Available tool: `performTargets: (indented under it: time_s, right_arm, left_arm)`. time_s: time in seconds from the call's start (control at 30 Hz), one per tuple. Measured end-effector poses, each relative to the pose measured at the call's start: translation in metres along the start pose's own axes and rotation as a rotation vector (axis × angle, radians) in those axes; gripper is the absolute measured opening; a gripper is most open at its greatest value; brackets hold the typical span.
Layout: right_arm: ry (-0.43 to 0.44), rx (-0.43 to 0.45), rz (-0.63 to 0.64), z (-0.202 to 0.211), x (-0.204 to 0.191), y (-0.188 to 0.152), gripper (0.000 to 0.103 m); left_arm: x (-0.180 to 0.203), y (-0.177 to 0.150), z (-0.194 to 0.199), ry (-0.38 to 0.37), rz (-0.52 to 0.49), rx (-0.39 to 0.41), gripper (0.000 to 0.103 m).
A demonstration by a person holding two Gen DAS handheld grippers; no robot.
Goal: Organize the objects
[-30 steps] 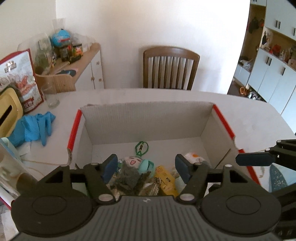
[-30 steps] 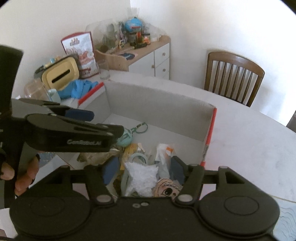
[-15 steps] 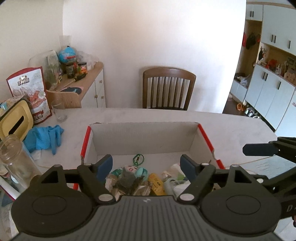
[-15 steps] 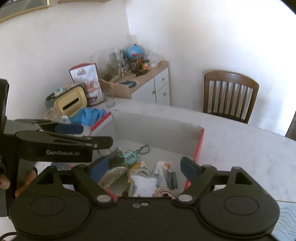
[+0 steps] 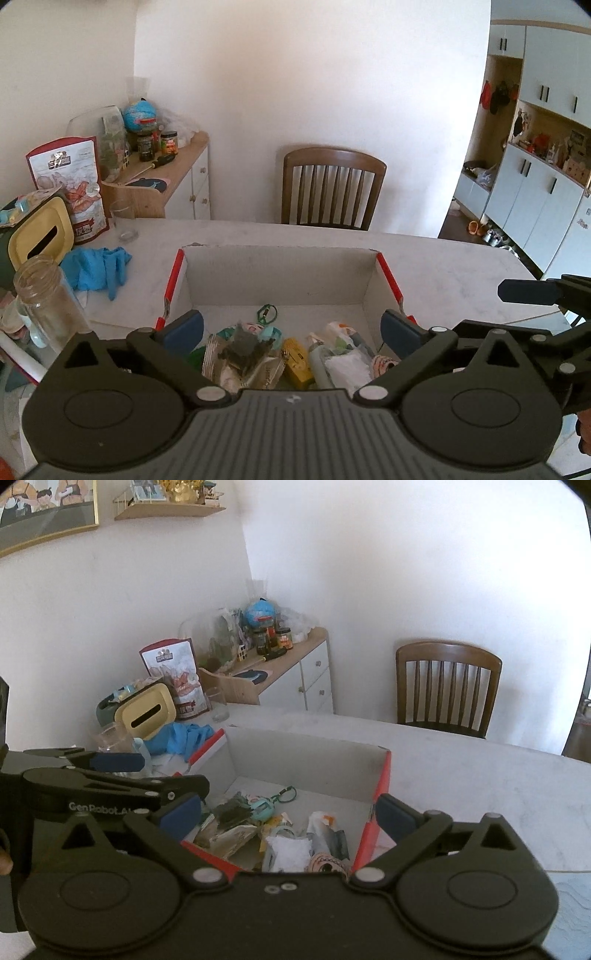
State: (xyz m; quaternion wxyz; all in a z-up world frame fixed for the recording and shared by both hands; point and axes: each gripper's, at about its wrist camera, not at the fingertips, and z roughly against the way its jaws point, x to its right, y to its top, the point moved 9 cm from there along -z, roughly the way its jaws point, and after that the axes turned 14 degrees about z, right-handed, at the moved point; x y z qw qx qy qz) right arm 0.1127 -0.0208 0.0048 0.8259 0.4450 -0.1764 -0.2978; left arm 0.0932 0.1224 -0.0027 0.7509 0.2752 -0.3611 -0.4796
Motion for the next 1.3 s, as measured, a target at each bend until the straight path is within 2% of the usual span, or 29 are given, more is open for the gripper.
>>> performTargets:
  time_s: [0.43, 1.07, 1.3]
  right_arm:
    - [-0.026, -0.001, -0.02, 0.023, 0.003, -0.021, 0.102]
    - [-0.055, -0.038, -0.033, 0.031, 0.003, -0.036, 0.102]
    - [-0.074, -0.053, -0.039, 0.031, 0.007, -0.038, 0.102]
  left_arm:
    - [0.01, -0.019, 0.025, -0.006, -0.013, 0.006, 0.103]
    - [0.007, -0.028, 0.033, 0.036, -0.003, 0.019, 0.103]
    - [0.017, -0.03, 0.033, 0.016, -0.02, 0.019, 0.103]
